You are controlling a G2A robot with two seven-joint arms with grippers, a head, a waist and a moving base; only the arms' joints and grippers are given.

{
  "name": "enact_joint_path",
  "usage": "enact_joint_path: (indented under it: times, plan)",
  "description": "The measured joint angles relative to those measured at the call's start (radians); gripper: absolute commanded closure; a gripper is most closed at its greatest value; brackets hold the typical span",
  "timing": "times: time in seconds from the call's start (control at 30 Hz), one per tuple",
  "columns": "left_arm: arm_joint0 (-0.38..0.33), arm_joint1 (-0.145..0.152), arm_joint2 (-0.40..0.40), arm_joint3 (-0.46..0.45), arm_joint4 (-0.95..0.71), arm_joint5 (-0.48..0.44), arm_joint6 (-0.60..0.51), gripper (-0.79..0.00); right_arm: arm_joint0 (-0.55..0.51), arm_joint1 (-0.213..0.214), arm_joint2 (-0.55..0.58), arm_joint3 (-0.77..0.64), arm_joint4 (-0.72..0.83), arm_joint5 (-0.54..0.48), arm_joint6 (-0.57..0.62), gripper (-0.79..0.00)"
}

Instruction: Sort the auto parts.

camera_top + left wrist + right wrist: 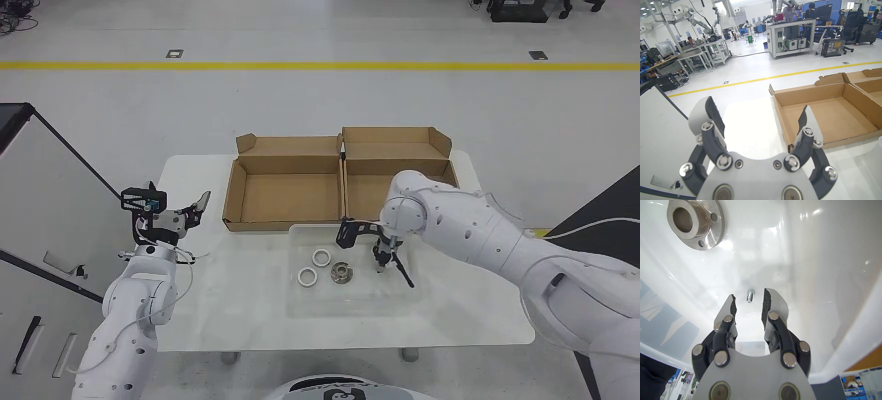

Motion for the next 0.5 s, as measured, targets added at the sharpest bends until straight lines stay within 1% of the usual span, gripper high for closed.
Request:
enact_joint_path:
  times: [0.23,0.5]
  plan:
    - [0.000,0.000,0.000,0.000,0.000,0.000,0.000,-0.785,0.001,-0.007,-0.005,0.009,-0.001,-0.005,-0.005,-0.243]
    - [0.000,0.000,0.000,0.000,0.000,0.000,0.000,-0.785,0.007,-0.014,-0.012,0.021,-0.002,-0.008,-0.009,-0.228]
